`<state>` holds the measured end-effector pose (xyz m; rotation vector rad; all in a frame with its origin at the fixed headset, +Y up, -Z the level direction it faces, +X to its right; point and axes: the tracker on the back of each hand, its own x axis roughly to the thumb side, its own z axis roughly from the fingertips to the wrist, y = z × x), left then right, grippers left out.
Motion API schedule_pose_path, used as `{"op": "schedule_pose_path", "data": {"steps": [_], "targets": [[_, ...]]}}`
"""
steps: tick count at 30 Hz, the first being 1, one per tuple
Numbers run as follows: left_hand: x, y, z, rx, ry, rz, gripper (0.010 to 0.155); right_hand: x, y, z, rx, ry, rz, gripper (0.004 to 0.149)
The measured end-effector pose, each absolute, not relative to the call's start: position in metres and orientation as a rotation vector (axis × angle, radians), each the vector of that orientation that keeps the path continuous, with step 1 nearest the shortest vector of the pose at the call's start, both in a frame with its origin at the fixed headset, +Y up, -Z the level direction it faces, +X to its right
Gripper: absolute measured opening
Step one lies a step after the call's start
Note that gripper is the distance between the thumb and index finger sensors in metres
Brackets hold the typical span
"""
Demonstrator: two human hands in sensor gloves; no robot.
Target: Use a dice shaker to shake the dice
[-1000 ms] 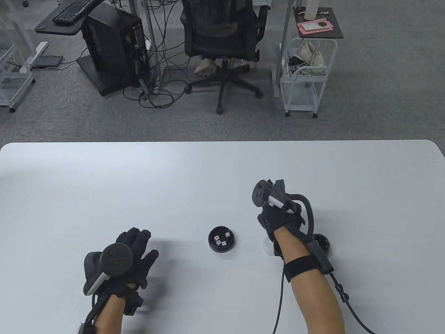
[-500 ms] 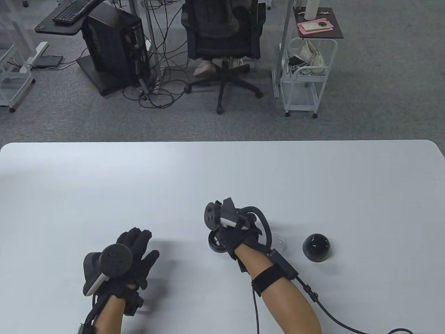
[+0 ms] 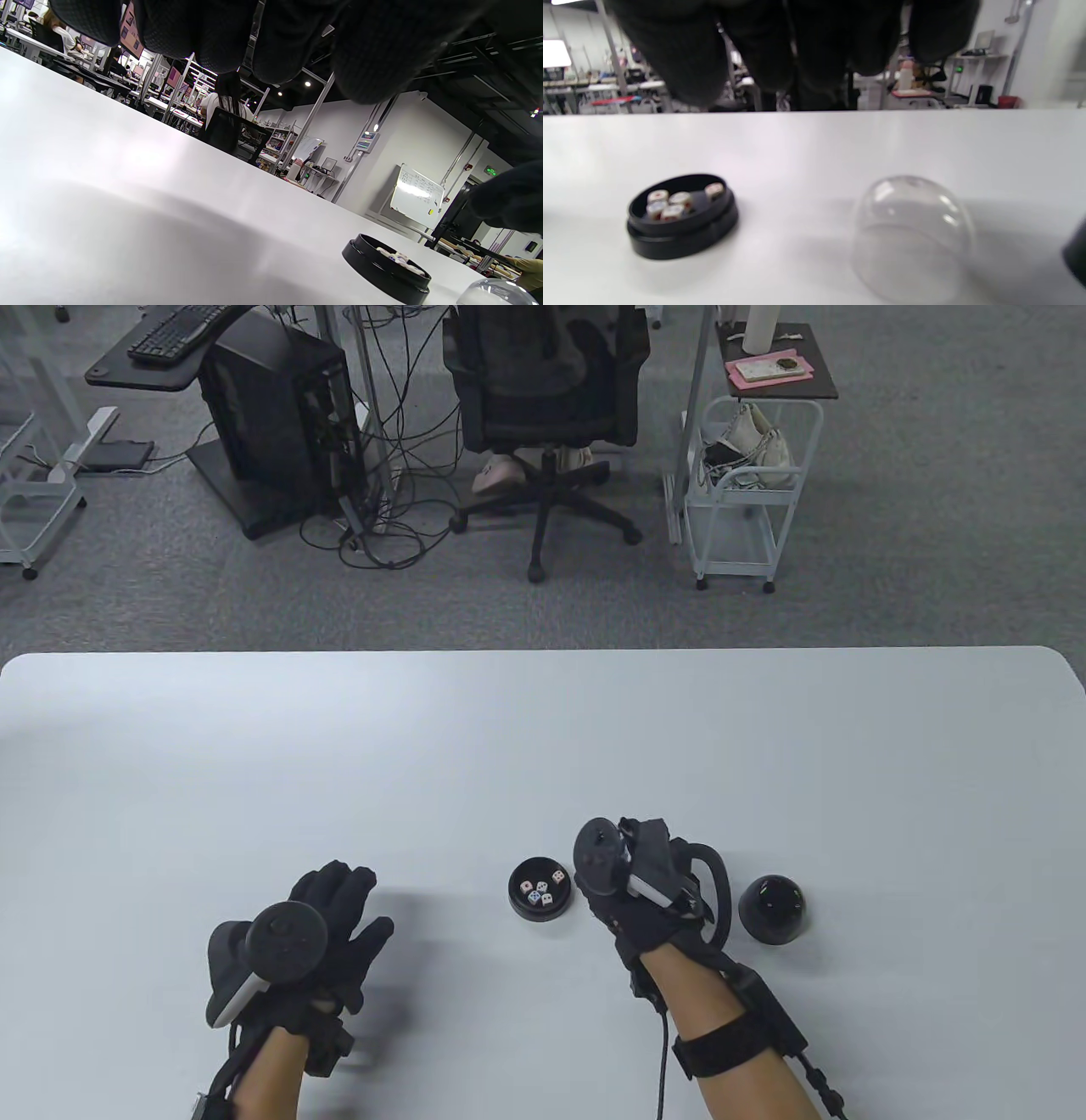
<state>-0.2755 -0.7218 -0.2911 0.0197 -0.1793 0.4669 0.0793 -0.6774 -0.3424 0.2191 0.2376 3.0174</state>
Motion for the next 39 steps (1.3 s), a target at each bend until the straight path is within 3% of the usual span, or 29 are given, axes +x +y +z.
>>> {"op": "schedule_pose_path", "data": {"steps": [9, 17, 25, 31, 39], "targets": [[-0.273, -0.726, -0.292, 0.009, -0.184, 0.455, 0.067, 0.113, -0.719, -0.328, 0.113, 0.151, 2.918, 0.07], [-0.272, -0.73, -0.294, -0.013, -0.169, 0.438, 0.067, 0.112, -0.754, -0.339, 0.071, 0.373, 2.979, 0.073], [-0.272, -0.731, -0.293, -0.019, -0.168, 0.436, 0.067, 0.117, -0.762, -0.342, -0.013, 0.431, 2.963, 0.069], [-0.273, -0.729, -0.293, -0.006, -0.174, 0.454, 0.066, 0.114, -0.756, -0.347, 0.049, 0.256, 2.95, 0.065], [-0.274, -0.728, -0.292, 0.004, -0.185, 0.477, 0.067, 0.071, -0.718, -0.347, 0.325, -0.017, 2.781, 0.072]]}}
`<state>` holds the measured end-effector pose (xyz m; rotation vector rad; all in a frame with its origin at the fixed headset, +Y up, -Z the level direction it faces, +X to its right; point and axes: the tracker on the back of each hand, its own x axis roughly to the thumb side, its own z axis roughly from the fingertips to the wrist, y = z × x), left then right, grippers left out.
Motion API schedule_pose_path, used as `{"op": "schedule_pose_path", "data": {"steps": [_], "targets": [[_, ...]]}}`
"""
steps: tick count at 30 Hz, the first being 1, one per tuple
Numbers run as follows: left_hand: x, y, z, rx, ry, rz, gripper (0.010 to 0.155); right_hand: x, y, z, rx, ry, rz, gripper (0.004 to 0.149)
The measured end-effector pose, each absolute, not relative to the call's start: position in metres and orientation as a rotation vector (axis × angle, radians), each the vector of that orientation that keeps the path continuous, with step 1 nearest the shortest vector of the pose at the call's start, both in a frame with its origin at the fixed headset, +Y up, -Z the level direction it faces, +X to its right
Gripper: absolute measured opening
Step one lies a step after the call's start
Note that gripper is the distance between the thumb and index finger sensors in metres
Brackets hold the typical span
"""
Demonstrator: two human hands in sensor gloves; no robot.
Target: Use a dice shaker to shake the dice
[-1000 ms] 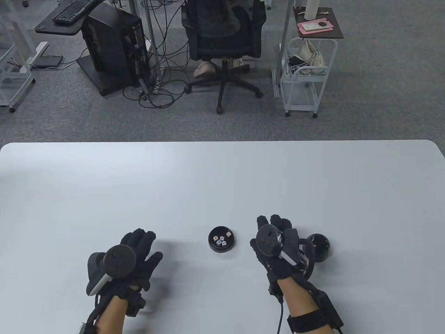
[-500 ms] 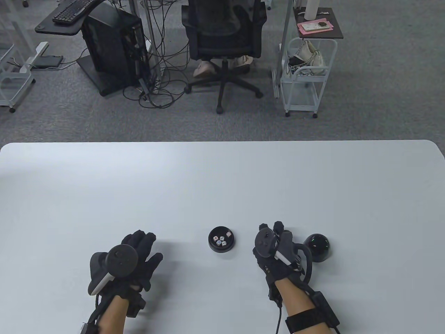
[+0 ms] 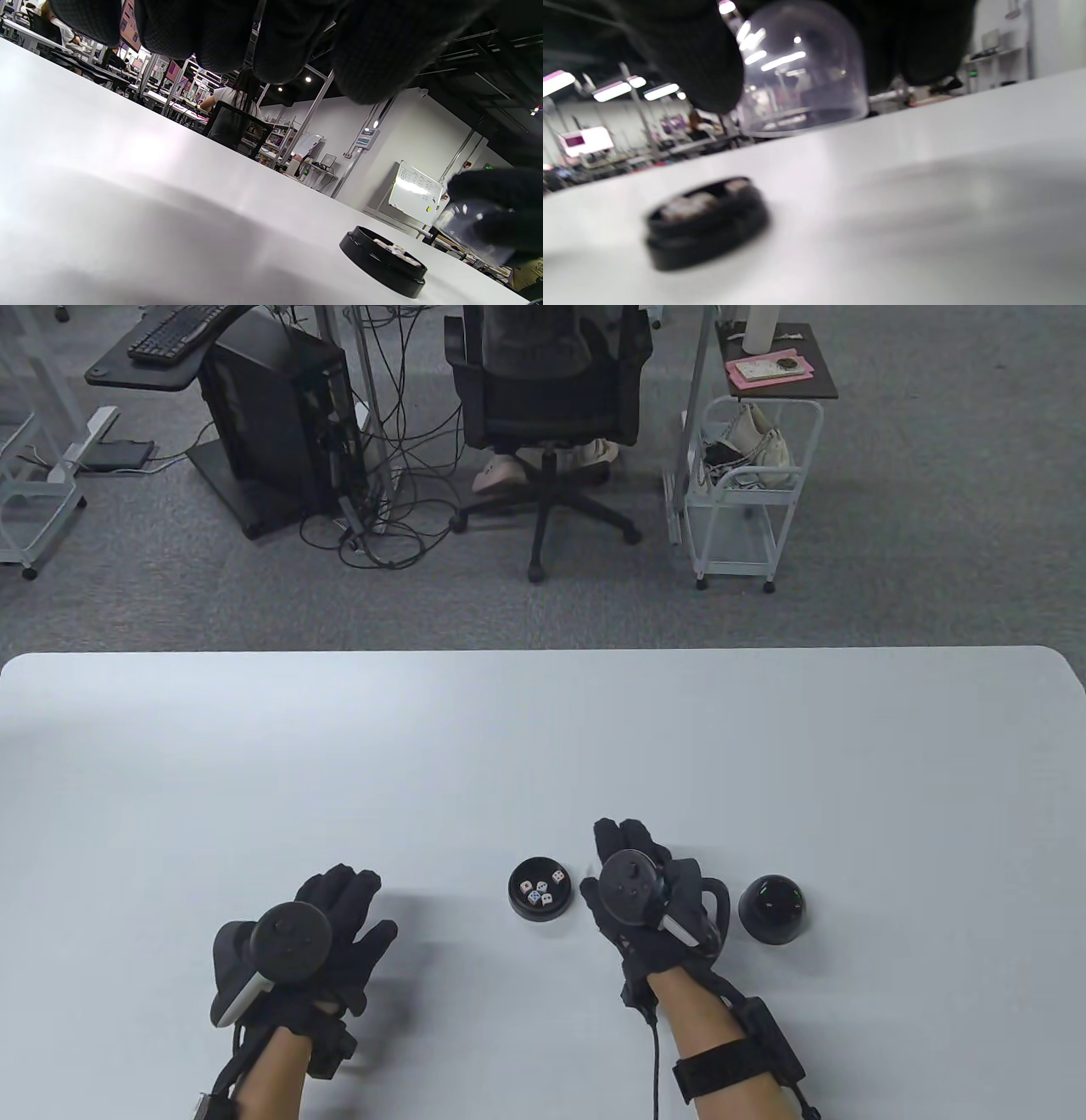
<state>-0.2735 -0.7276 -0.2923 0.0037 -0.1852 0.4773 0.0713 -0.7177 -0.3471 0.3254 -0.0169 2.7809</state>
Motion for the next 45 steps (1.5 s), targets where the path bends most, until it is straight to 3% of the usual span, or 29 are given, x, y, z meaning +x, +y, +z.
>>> {"op": "schedule_pose_path", "data": {"steps": [10, 24, 26, 28, 31, 33, 37, 41, 45], "targets": [[-0.274, -0.728, -0.292, 0.007, -0.201, 0.501, 0.067, 0.011, -0.734, -0.363, 0.441, 0.139, 2.837, 0.068], [-0.274, -0.728, -0.291, 0.004, -0.211, 0.501, 0.066, 0.001, -0.754, -0.355, 0.453, 0.288, 2.999, 0.067], [-0.274, -0.728, -0.291, 0.003, -0.21, 0.499, 0.067, 0.0, -0.757, -0.353, 0.482, 0.196, 3.009, 0.068], [-0.274, -0.727, -0.291, 0.001, -0.211, 0.497, 0.066, 0.001, -0.755, -0.353, 0.48, 0.245, 3.005, 0.07], [-0.274, -0.727, -0.291, 0.0, -0.213, 0.495, 0.067, 0.015, -0.742, -0.354, 0.469, 0.357, 2.95, 0.074], [-0.274, -0.726, -0.29, 0.006, -0.213, 0.503, 0.067, 0.035, -0.726, -0.35, 0.448, 0.25, 2.915, 0.075], [-0.274, -0.726, -0.291, 0.006, -0.214, 0.507, 0.067, 0.101, -0.704, -0.342, 0.192, 0.116, 2.929, 0.072], [-0.273, -0.726, -0.291, 0.006, -0.215, 0.501, 0.067, 0.159, -0.709, -0.337, -0.171, 0.113, 2.948, 0.075], [-0.274, -0.727, -0.291, 0.006, -0.207, 0.497, 0.067, 0.199, -0.732, -0.337, -0.46, 0.237, 2.957, 0.081]]}}
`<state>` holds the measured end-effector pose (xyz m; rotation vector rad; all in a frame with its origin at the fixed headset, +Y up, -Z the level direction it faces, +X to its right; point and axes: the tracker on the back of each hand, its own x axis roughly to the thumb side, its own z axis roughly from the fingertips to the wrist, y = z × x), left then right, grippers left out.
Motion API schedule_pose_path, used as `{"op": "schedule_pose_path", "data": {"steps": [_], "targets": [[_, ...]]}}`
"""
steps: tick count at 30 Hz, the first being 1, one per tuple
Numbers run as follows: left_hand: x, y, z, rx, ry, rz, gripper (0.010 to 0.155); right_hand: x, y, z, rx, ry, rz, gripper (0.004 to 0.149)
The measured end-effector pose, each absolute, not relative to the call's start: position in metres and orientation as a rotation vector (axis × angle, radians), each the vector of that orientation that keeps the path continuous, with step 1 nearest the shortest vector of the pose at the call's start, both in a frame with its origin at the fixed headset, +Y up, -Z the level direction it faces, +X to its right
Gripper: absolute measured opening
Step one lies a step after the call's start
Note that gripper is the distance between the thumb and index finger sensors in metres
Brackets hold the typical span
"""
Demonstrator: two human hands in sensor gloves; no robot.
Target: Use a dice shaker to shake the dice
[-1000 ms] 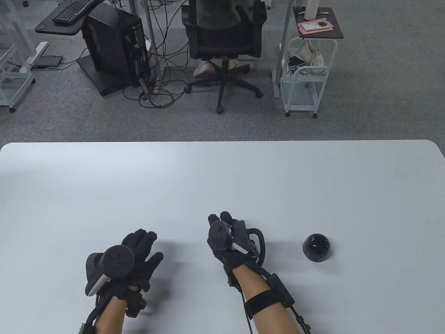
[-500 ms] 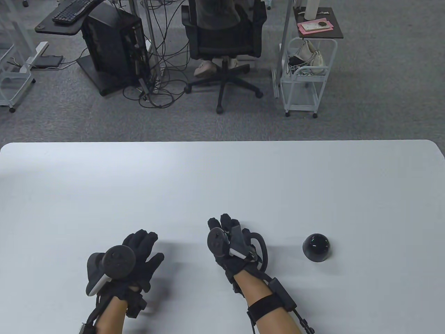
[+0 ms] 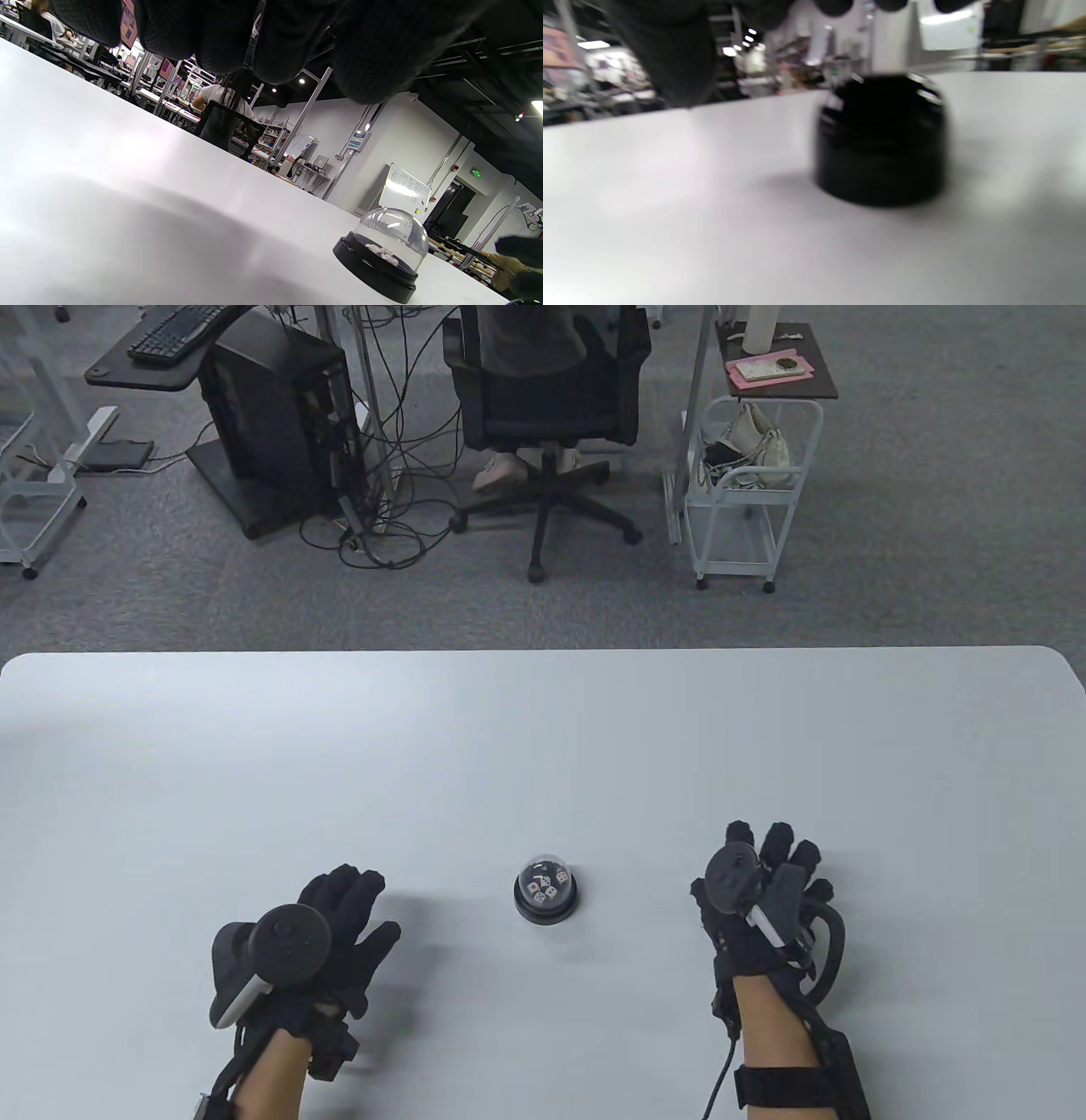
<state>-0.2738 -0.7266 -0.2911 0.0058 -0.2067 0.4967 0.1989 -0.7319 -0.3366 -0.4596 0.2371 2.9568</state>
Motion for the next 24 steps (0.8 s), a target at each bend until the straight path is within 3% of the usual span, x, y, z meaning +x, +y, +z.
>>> {"op": "schedule_pose_path", "data": {"steps": [6, 11, 18, 24], "targets": [[-0.276, -0.728, -0.292, 0.002, -0.193, 0.497, 0.066, 0.231, -0.754, -0.337, -0.578, 0.42, 2.806, 0.082], [-0.274, -0.729, -0.292, -0.009, -0.192, 0.489, 0.067, 0.235, -0.758, -0.336, -0.486, 0.226, 2.761, 0.075], [-0.274, -0.729, -0.292, -0.003, -0.194, 0.491, 0.067, 0.157, -0.712, -0.327, 0.104, -0.188, 2.726, 0.084], [-0.275, -0.728, -0.292, -0.001, -0.197, 0.5, 0.067, 0.078, -0.699, -0.328, 0.389, -0.275, 2.72, 0.08]]}}
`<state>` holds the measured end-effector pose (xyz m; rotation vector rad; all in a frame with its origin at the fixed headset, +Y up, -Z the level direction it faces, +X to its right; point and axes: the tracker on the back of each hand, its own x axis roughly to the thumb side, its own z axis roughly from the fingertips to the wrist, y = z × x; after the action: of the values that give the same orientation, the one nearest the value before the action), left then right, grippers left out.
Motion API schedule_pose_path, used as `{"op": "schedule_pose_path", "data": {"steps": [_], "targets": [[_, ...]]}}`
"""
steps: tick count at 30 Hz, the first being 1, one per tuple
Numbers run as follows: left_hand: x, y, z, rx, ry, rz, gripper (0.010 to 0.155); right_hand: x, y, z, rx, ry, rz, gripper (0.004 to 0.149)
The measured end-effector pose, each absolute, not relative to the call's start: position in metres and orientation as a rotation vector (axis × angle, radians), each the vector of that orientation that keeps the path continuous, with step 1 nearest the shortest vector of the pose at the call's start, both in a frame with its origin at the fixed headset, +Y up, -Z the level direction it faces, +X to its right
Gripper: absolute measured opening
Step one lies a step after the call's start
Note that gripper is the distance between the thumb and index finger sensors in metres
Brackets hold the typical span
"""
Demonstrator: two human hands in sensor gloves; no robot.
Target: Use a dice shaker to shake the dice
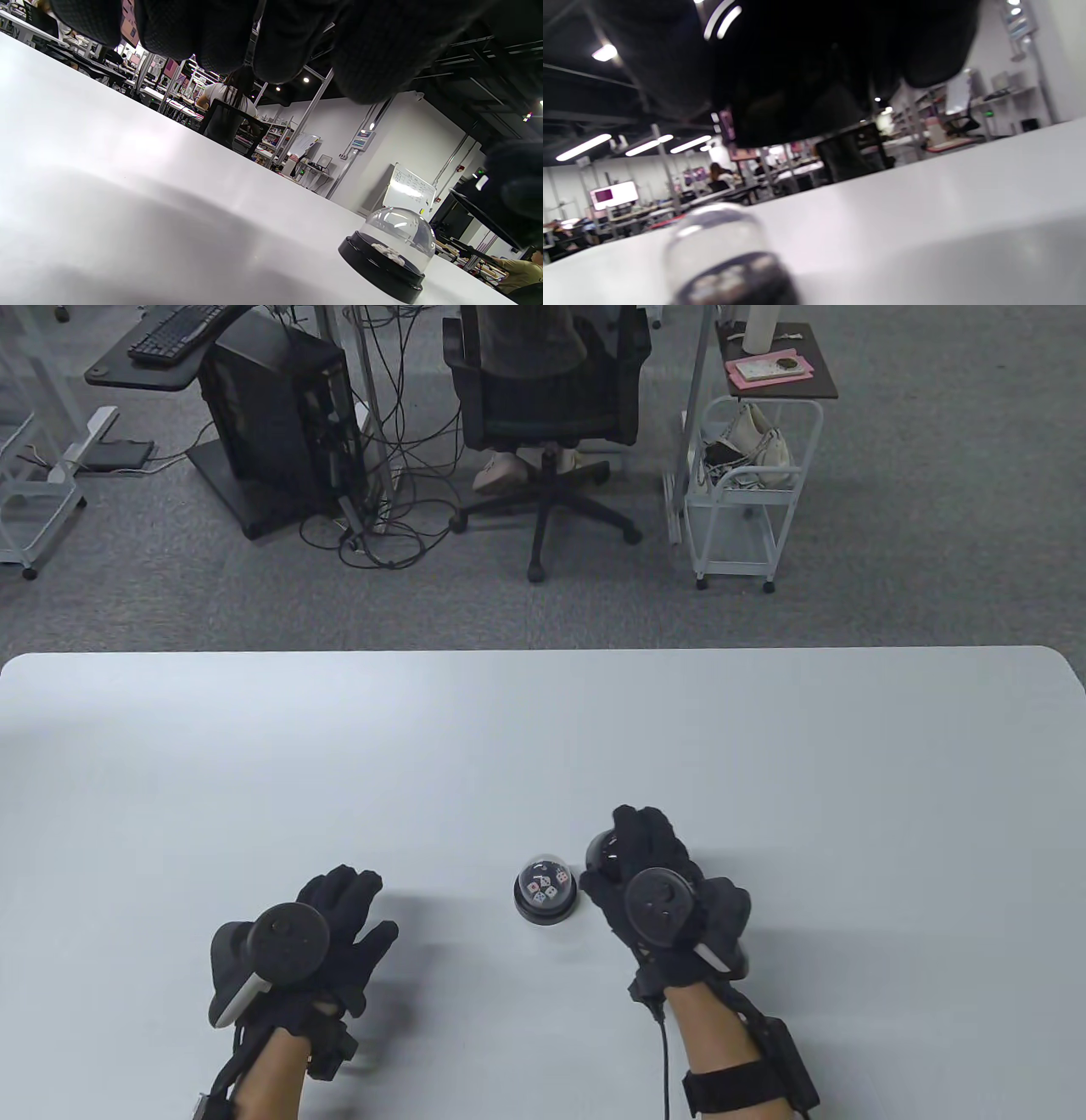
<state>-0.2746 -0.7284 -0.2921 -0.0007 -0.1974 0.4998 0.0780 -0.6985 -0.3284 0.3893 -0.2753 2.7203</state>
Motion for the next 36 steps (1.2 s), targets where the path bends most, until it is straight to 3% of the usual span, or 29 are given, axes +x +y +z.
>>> {"op": "schedule_pose_path", "data": {"steps": [6, 10, 12, 18, 22, 26, 36], "targets": [[-0.275, -0.728, -0.292, 0.001, -0.206, 0.508, 0.067, 0.039, -0.721, -0.343, 0.405, -0.192, 2.694, 0.076], [-0.275, -0.729, -0.292, -0.005, -0.207, 0.511, 0.067, 0.035, -0.748, -0.352, 0.412, 0.022, 2.746, 0.075], [-0.274, -0.73, -0.293, -0.011, -0.207, 0.508, 0.067, 0.038, -0.76, -0.355, 0.406, 0.221, 2.749, 0.077], [-0.274, -0.732, -0.293, -0.021, -0.2, 0.5, 0.066, 0.049, -0.76, -0.355, 0.395, 0.216, 2.634, 0.083], [-0.274, -0.732, -0.292, -0.027, -0.194, 0.498, 0.066, 0.05, -0.769, -0.36, 0.336, 0.386, 2.508, 0.082], [-0.275, -0.733, -0.293, -0.037, -0.185, 0.496, 0.067, 0.046, -0.769, -0.36, 0.265, 0.354, 2.452, 0.075], [-0.277, -0.731, -0.292, -0.021, -0.171, 0.49, 0.066, 0.053, -0.76, -0.348, 0.35, 0.122, 2.362, 0.069]]}}
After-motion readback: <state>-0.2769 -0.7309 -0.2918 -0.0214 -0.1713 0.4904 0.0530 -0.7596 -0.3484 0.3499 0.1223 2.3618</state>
